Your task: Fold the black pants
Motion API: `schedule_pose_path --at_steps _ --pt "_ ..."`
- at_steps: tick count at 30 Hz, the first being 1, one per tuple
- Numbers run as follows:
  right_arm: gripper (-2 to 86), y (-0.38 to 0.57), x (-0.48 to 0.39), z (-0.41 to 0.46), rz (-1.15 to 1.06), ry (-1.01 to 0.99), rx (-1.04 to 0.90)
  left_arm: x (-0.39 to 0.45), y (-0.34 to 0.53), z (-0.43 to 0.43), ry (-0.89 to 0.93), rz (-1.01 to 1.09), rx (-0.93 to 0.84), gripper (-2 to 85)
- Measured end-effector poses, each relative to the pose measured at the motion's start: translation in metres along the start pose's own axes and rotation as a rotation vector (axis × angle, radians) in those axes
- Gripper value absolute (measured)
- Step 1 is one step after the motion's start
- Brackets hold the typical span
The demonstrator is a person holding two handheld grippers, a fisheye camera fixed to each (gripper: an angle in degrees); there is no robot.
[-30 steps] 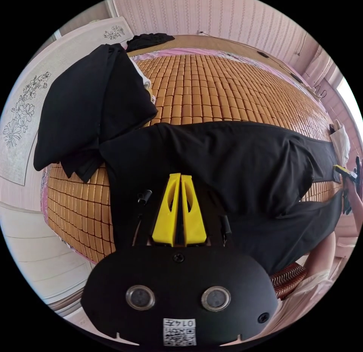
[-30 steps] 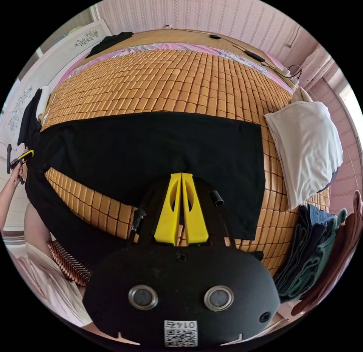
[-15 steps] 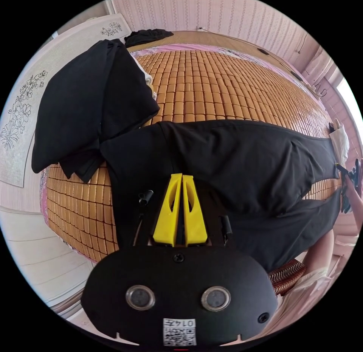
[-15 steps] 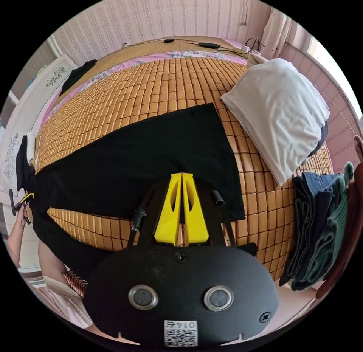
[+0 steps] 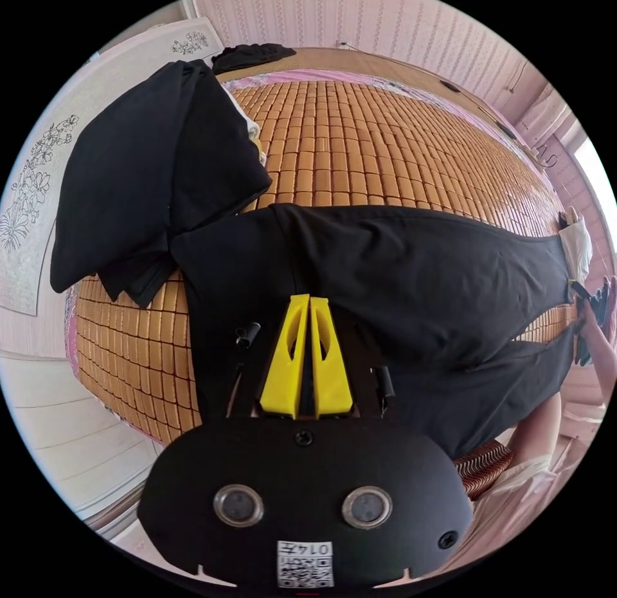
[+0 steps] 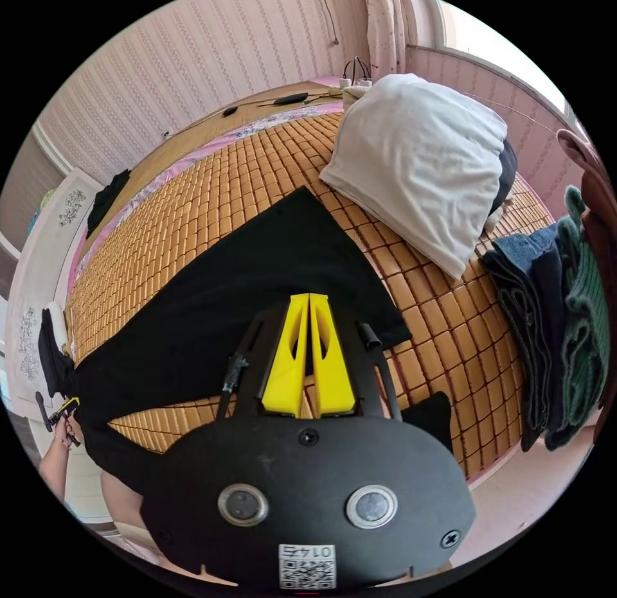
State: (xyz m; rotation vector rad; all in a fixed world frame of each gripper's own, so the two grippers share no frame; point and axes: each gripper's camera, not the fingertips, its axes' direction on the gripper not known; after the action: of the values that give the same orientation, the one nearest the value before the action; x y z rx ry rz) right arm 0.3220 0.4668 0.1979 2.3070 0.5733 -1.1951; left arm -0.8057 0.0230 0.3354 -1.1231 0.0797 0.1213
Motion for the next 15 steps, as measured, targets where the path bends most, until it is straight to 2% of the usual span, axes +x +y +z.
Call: schedule_pose_path --at_steps 2,5,7,10,13,15 --pt "-0.5 0.02 0.009 -0.03 -0.042 -0.02 0.103 -0.012 0.011 -0.005 0.018 -0.02 0.013 -0.6" --pt "1.2 0.059 0.038 -0.069 -0.038 -0.037 0.151 -0.033 0.043 -0.023 0.074 -0.053 0.095 -0.1" --pt "3.9 0.09 0.061 -0.09 -0.029 -0.044 0.152 -0.052 0.072 -0.031 0.119 -0.112 0.131 0.6" --pt "6.3 0.148 0.095 -0.116 0.018 0.061 0.102 -0.088 0.128 -0.039 0.175 -0.237 0.129 3.8" --pt "7.6 0.205 0.122 -0.132 0.063 0.134 0.096 -0.108 0.18 -0.047 0.091 -0.258 0.112 5.4" --pt "7.7 0.232 0.141 -0.134 0.134 0.108 0.076 -0.12 0.208 -0.049 0.068 -0.3 0.114 6.0"
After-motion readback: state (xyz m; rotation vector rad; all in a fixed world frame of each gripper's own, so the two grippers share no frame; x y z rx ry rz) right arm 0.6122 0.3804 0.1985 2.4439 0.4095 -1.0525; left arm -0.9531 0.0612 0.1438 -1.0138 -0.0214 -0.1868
